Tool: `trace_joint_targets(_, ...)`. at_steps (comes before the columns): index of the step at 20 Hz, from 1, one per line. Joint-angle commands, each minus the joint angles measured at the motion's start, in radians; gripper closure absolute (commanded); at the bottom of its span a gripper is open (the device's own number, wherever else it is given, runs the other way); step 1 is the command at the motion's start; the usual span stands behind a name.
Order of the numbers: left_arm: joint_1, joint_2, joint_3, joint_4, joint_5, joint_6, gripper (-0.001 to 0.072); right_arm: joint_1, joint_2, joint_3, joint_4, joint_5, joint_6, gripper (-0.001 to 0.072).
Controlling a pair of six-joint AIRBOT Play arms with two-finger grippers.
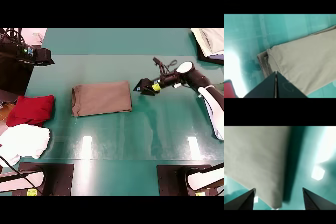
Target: Fold the shirts.
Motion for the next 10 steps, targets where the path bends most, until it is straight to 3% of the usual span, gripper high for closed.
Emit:
trace_joint_targets(1, 0.000, 0.000, 0.000, -0.003, 0.000, 0.000, 0.0682, -0.027, -0.027, -0.101, 0.116, -0.057, -0.003, 0.0040)
trace_joint_targets(10, 0.000, 0.000, 0.000, -0.003, -0.011, 0.000, 0.0682, 0.212, -0.248, 0.185, 0.135, -0.090, -0.003, 0.0049)
